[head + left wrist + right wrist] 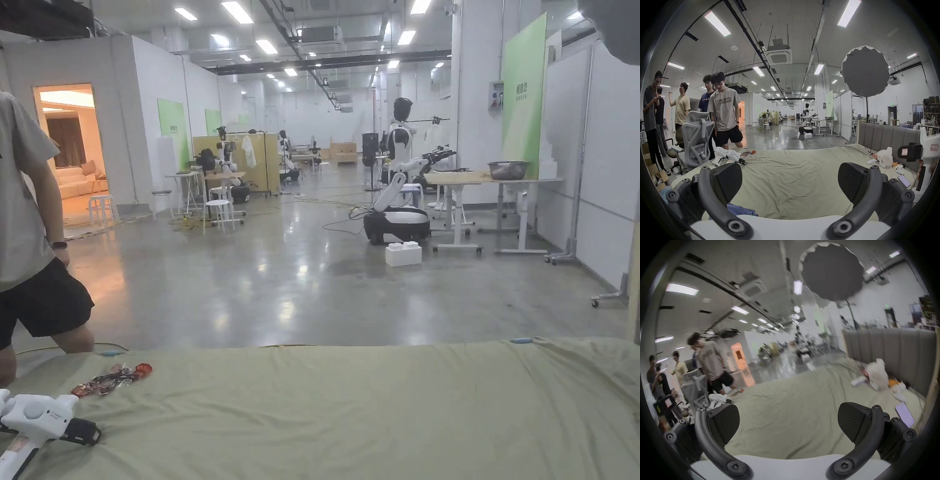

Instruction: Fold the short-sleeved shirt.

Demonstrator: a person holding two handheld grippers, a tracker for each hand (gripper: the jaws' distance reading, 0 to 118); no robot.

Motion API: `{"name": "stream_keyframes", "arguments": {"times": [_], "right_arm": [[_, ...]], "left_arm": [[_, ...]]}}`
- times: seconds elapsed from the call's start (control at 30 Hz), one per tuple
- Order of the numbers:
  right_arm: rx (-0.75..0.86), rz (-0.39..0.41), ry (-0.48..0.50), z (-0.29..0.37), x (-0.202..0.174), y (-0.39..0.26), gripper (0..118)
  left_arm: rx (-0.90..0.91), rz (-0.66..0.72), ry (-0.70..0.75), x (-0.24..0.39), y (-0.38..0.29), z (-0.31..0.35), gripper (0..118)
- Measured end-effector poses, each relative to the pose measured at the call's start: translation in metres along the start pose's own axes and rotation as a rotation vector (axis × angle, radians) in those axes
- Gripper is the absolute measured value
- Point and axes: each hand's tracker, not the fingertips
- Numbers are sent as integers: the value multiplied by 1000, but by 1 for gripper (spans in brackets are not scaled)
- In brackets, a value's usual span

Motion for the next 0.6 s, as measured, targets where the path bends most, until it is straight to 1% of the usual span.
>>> {"name": "stream_keyframes", "arguments": {"times": [0.03, 0.07, 0.1, 0.13, 0.2, 0.27, 0.5, 0.6], "right_arm": [[48, 9, 9, 3, 3, -3, 118], [51, -1, -29, 5, 2, -3, 118], [32, 5, -78, 6, -1, 0, 118], [31, 18, -85, 7, -1, 0, 118], [43, 60, -66, 10, 0, -1, 118], [52, 90, -60, 13, -2, 1, 118], [67, 165, -67, 12, -7, 2, 118], [77, 178, -63, 11, -8, 0, 118]], "left_arm": [[6, -1, 1, 2, 0, 1, 118], [27, -18, -2, 4, 0, 3, 118], [55, -43, -4, 5, -3, 5, 118], [77, -53, 10, 6, -4, 7, 118], [83, -41, 44, 7, -6, 7, 118], [82, -31, 39, 5, -5, 6, 118], [82, -46, 29, 6, -4, 5, 118], [65, -8, 13, 5, -3, 2, 118]]}}
